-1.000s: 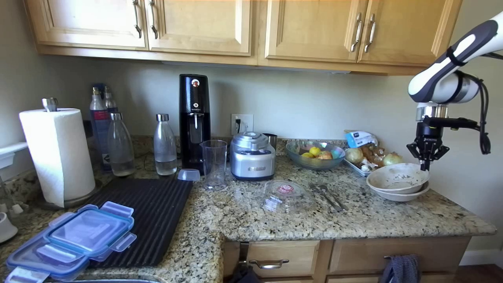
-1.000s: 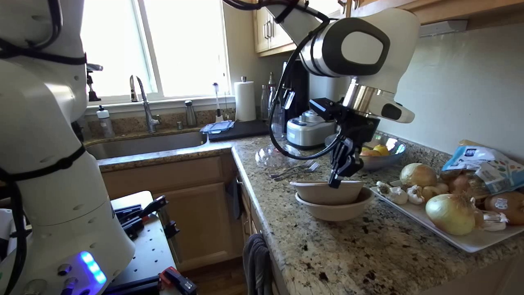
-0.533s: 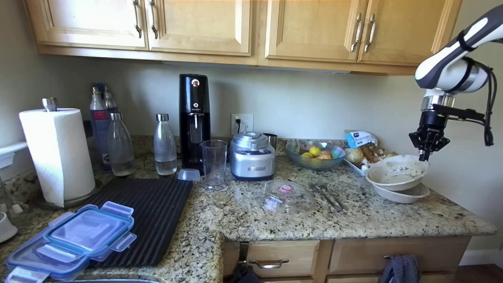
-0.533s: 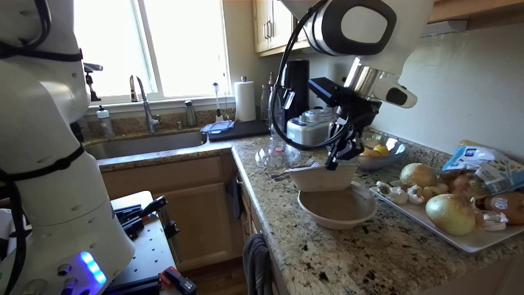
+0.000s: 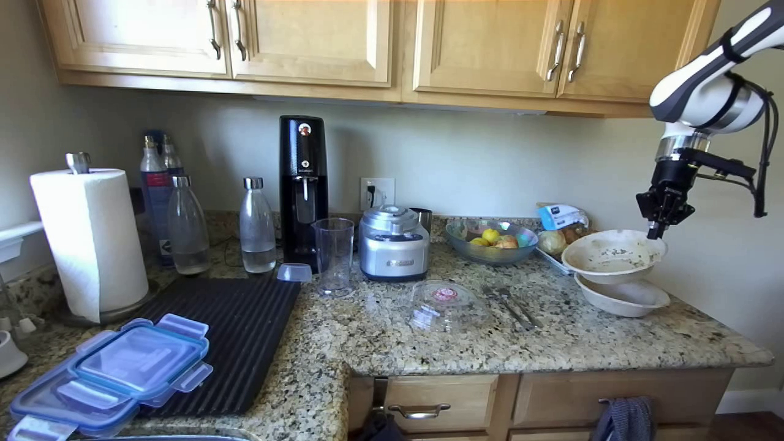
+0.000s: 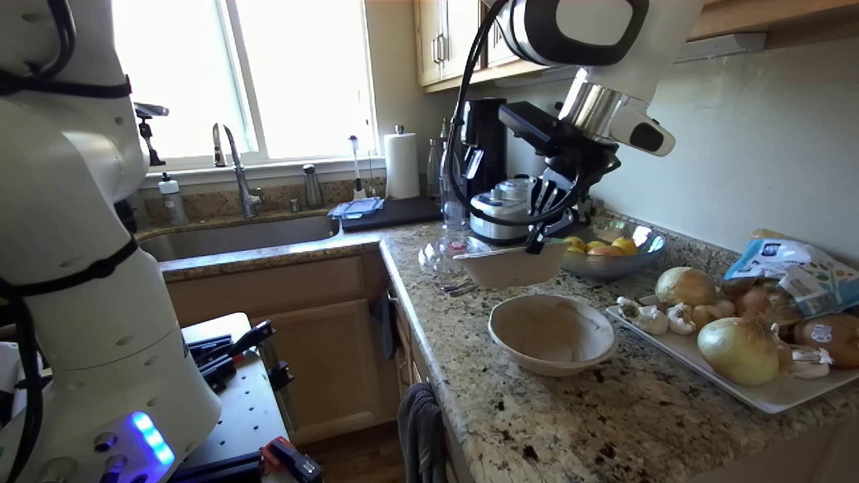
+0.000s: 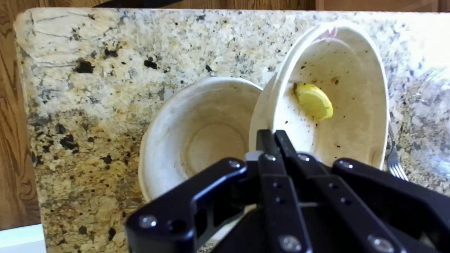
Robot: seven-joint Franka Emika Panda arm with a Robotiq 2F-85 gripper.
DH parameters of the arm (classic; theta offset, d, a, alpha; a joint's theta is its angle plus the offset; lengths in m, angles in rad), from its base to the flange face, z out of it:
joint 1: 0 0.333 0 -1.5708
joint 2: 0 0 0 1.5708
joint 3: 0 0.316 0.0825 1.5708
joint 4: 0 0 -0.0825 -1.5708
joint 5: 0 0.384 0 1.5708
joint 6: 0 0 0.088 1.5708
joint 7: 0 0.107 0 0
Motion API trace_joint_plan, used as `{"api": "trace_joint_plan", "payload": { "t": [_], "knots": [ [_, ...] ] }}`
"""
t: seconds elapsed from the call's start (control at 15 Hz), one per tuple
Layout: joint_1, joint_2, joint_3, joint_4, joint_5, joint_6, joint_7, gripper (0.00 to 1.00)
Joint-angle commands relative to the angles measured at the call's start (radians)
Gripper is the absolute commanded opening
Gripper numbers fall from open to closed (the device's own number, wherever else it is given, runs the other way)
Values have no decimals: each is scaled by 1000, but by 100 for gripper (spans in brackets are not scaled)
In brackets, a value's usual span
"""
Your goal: Pick the forks from the bowl and put it on the counter, then unstack the bowls
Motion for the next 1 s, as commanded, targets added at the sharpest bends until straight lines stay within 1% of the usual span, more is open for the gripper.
{"api": "trace_joint_plan", "payload": {
  "t": [0.0, 0.2, 0.53, 0.93],
  "knots": [
    [0, -33, 32, -13, 28, -50, -67, 4],
    [19, -13, 69, -8, 32, -79, -100, 5],
    [63, 57, 124, 10, 17, -118, -95, 4],
    [82, 184, 151, 52, 12, -105, -71, 4]
  ]
}}
